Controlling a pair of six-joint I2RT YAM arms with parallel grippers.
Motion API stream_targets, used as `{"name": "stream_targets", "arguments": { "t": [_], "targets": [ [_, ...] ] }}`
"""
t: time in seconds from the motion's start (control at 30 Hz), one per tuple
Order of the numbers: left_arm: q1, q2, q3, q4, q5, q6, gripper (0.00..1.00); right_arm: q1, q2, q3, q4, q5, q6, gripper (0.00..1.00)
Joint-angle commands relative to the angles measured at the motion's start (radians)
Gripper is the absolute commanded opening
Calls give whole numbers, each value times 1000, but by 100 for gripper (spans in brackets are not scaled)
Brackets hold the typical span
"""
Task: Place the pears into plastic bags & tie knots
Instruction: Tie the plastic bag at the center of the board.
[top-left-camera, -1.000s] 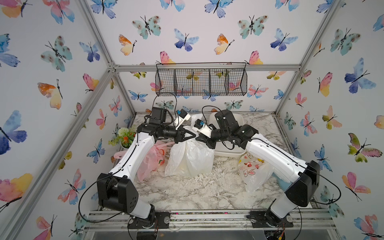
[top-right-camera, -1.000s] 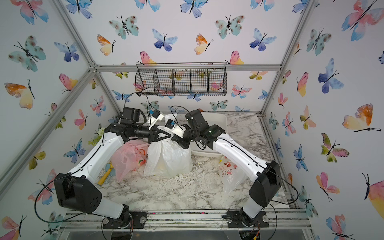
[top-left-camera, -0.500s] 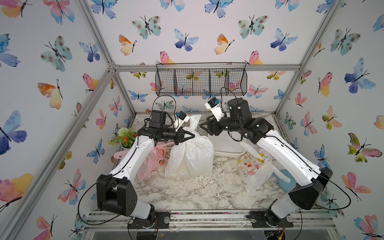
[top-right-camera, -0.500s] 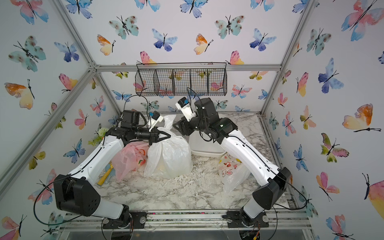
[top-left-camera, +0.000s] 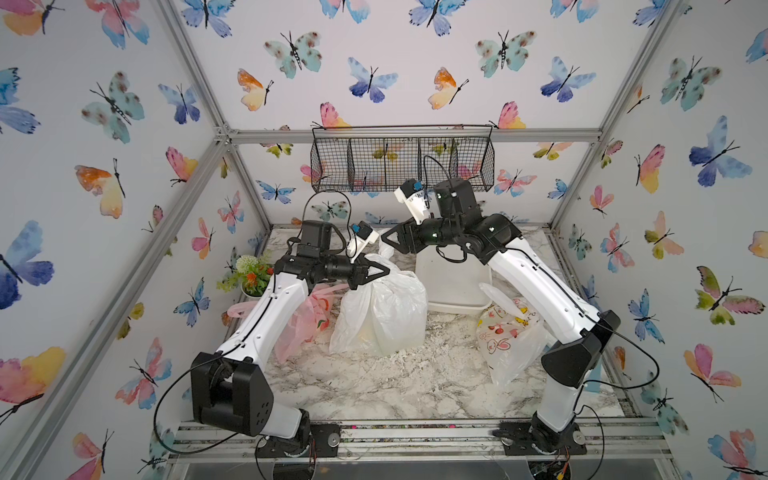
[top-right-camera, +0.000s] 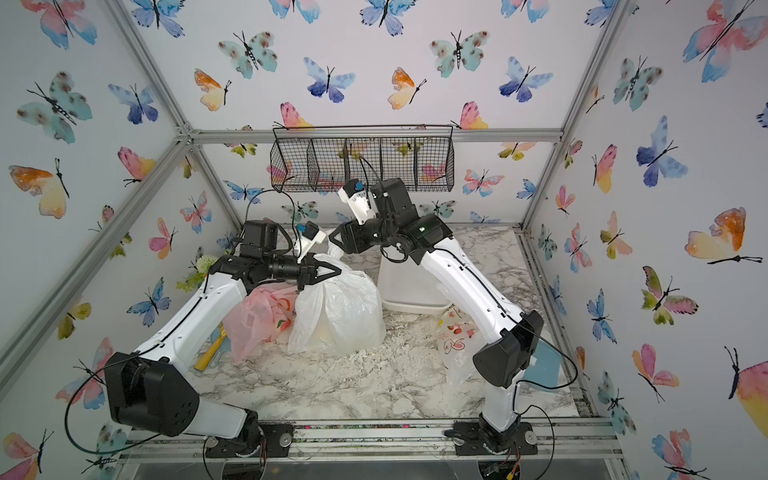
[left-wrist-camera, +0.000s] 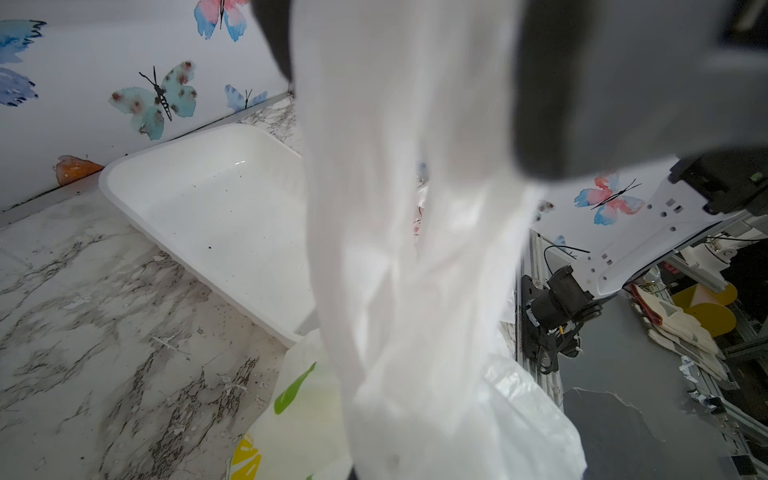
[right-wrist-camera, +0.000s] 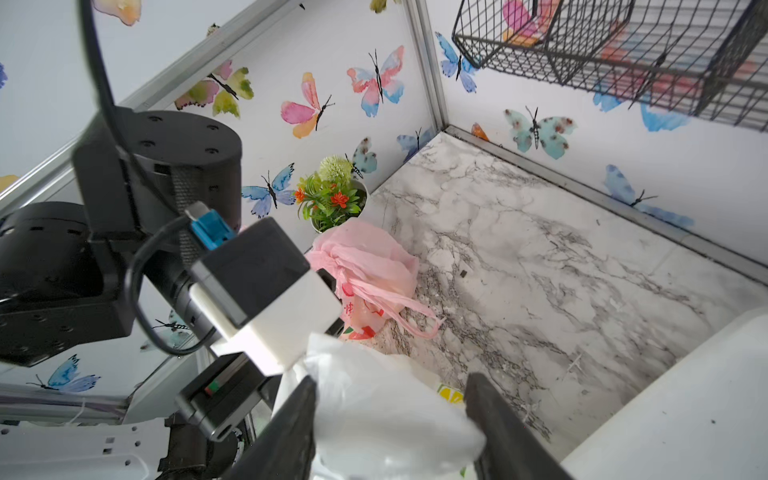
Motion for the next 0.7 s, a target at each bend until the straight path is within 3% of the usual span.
{"name": "stream_targets", "arguments": {
  "t": [0.0, 0.13, 0.3, 0.47, 0.57, 0.67],
  "targets": [
    [-5, -28, -5, 10, -2, -6, 5, 2, -2, 30, -9, -54, 4, 50],
    [-4, -25, -5, 16, -28, -16, 5, 1, -38, -21, 51, -47, 5, 19],
    [15, -30, -12, 61, -79, -86, 3, -9, -181, -232, 203, -2, -6, 3],
    [78, -40, -42, 172, -100, -228, 1, -9, -325, -455, 290, -80, -60, 2],
    [89, -46, -42, 190, -102, -250, 2, -6, -365, -550, 307, -202, -54, 3],
    [88, -52, -37, 197, -95, -263, 4, 37, -375, -622, 314, -246, -52, 2]
  ]
}}
